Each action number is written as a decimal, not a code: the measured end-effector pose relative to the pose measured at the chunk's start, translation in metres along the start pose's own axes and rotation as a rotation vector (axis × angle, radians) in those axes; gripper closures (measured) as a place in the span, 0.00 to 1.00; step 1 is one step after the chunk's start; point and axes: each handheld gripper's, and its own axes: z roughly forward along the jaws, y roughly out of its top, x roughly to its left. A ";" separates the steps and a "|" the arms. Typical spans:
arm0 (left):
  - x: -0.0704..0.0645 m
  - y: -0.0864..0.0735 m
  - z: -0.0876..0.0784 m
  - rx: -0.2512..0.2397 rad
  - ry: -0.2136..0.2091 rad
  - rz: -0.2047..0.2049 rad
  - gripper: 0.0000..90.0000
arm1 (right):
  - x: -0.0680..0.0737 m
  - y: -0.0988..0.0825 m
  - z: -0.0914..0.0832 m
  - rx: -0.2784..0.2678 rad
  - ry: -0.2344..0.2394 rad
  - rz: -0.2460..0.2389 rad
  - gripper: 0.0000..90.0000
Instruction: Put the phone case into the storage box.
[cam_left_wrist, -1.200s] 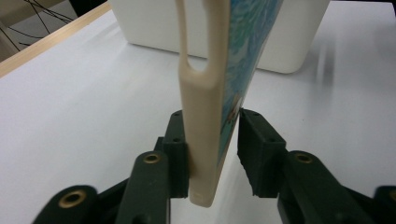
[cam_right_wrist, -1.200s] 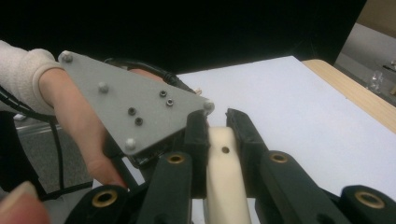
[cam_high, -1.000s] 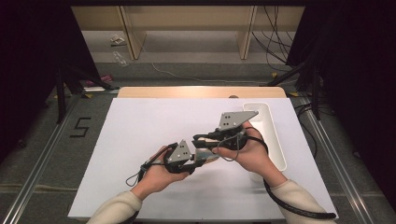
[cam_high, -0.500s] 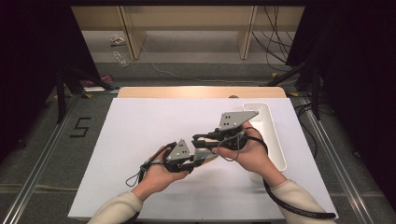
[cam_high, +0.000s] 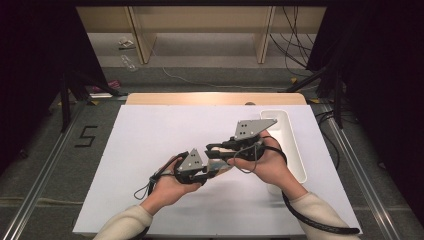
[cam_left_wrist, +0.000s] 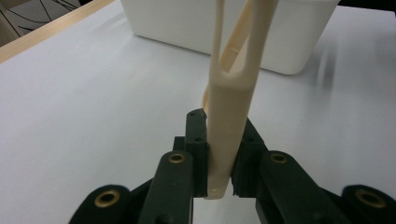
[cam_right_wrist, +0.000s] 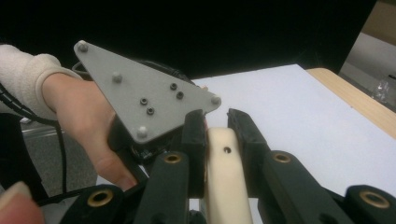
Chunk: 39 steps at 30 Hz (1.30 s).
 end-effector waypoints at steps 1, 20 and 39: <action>0.000 0.000 0.000 0.000 -0.001 0.000 0.88 | 0.000 0.000 0.000 -0.001 -0.001 -0.003 0.86; 0.000 0.000 -0.001 -0.001 -0.005 0.005 0.88 | -0.008 -0.004 0.000 -0.058 -0.057 0.021 0.40; 0.007 -0.001 -0.007 -0.013 0.060 -0.086 0.88 | -0.016 -0.009 -0.006 -0.162 -0.171 0.094 0.14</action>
